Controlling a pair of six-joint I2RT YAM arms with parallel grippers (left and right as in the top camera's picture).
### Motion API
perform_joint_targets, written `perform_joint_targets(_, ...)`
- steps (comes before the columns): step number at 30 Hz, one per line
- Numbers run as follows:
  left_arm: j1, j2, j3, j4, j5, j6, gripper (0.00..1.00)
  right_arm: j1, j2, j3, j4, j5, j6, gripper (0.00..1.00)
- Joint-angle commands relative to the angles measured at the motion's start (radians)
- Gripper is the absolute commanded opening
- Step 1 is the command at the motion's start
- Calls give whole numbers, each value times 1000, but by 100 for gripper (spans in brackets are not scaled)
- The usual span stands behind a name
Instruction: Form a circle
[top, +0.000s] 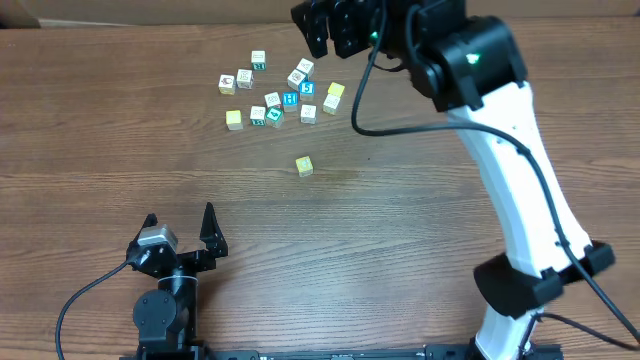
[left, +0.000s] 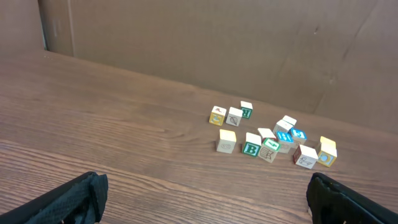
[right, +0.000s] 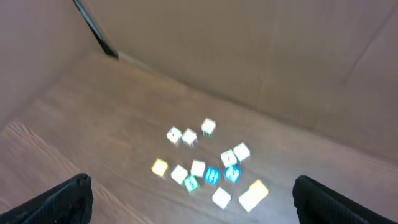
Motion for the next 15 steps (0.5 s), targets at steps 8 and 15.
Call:
perform_joint_targets(8, -5, -10, -3, 1, 2, 22, 100, -3, 156, 2, -2, -2, -12, 100)
perform_joint_targets(15, -5, -10, -3, 1, 2, 23, 100, -3, 262, 2, 100, -2, -12, 100)
